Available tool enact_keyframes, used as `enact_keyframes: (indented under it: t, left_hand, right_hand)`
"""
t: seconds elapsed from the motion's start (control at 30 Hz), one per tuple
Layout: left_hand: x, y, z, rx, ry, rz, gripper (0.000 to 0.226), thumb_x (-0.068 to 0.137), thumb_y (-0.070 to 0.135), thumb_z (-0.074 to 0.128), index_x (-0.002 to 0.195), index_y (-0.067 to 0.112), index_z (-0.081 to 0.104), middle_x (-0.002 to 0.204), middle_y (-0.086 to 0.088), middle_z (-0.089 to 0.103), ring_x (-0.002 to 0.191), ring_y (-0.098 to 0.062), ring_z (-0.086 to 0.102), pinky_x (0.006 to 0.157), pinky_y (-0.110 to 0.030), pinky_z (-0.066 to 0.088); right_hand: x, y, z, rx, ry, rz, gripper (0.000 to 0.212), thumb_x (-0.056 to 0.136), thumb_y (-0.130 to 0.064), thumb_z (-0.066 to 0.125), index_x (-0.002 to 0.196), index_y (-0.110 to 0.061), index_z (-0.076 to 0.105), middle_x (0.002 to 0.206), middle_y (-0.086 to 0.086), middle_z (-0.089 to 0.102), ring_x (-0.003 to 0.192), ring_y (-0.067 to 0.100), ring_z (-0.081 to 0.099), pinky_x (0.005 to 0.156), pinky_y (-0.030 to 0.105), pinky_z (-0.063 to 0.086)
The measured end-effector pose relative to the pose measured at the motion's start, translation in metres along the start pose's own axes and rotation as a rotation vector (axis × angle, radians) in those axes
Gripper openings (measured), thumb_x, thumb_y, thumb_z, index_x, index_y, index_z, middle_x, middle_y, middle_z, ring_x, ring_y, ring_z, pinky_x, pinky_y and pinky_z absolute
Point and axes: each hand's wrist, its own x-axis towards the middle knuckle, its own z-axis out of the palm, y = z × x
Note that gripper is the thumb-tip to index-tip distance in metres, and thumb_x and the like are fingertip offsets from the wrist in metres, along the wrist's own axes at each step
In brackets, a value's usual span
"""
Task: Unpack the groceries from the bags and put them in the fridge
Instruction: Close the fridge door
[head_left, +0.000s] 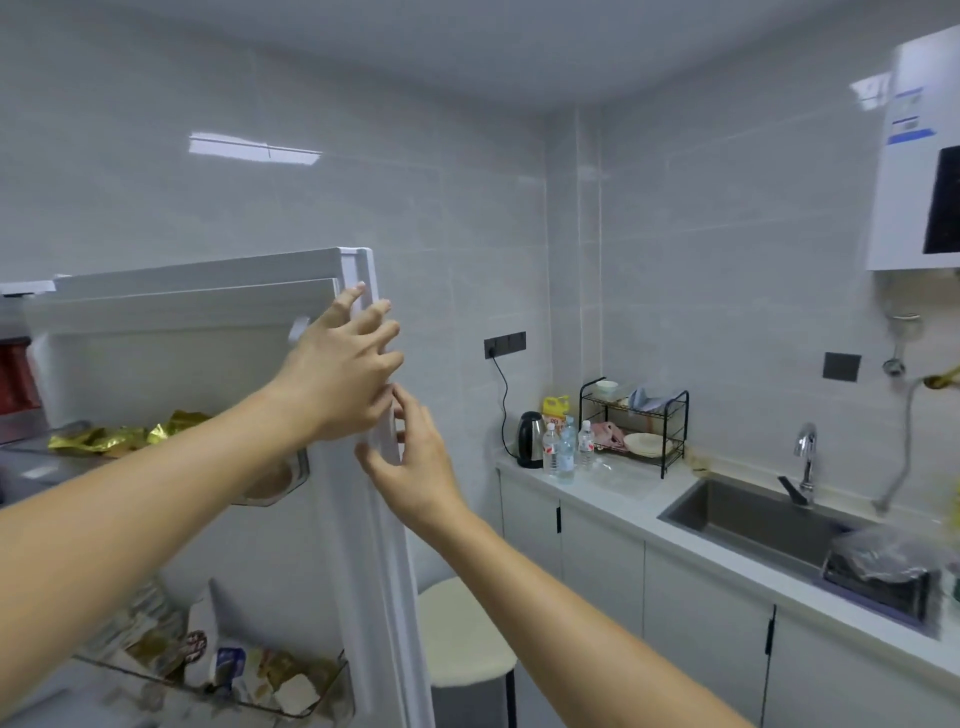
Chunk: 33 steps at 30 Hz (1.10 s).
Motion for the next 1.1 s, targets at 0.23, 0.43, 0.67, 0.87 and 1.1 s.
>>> enact_keyframes:
  t: [0.23,0.43,0.67,0.87,1.1]
  left_hand:
    - [-0.072,-0.01,-0.04,0.029,0.114,-0.085,0.032,0.088,0.04,0.053,0.088,0.012,0.069,0.117,-0.013,0.062,0.132,-0.035,0.05,0.116,-0.058,0.023]
    - [-0.173,-0.043,-0.09,0.009,0.191,-0.269,0.029,0.088,0.038,0.058,0.084,0.011,0.07,0.144,-0.011,0.056,0.147,-0.033,0.04,0.112,-0.054,0.027]
    - [-0.294,-0.084,-0.126,0.13,-0.044,-0.472,0.024,0.092,0.029,0.059,0.094,0.01,0.074,0.153,-0.011,0.05,0.153,-0.032,0.029,0.115,-0.053,0.034]
    - [-0.383,-0.126,-0.12,0.155,-0.201,-0.613,0.04,0.095,0.029,0.057,0.129,0.011,0.068,0.155,-0.011,0.047,0.156,-0.029,0.023,0.115,-0.05,0.04]
    - [-0.465,-0.192,-0.054,0.131,-0.191,-0.707,0.05,0.092,0.026,0.061,0.14,0.015,0.061,0.163,-0.009,0.035,0.159,-0.03,0.009,0.122,-0.055,0.028]
  right_hand:
    - [-0.034,-0.026,0.031,0.166,0.023,-0.208,0.047,0.09,-0.025,0.073,0.132,-0.03,0.053,0.11,-0.008,0.058,0.093,0.013,0.06,0.076,0.03,0.053]
    - [-0.068,-0.081,0.091,0.304,-0.225,-0.458,0.05,0.093,-0.019,0.075,0.136,-0.02,0.051,0.123,-0.003,0.055,0.113,0.017,0.058,0.093,0.031,0.051]
    - [-0.095,-0.147,0.203,0.348,-0.383,-0.614,0.094,0.09,-0.046,0.076,0.164,-0.031,0.02,0.169,-0.005,0.015,0.156,0.014,0.017,0.117,0.034,0.038]
    - [-0.113,-0.191,0.304,0.252,-0.298,-0.668,0.091,0.092,-0.061,0.064,0.165,-0.028,0.021,0.172,0.004,0.013,0.158,0.026,0.013,0.123,0.051,0.029]
    - [-0.092,-0.218,0.413,0.02,-0.302,-0.765,0.09,0.091,-0.054,0.066,0.165,-0.034,0.018,0.174,0.006,0.008,0.161,0.035,0.004,0.125,0.053,0.024]
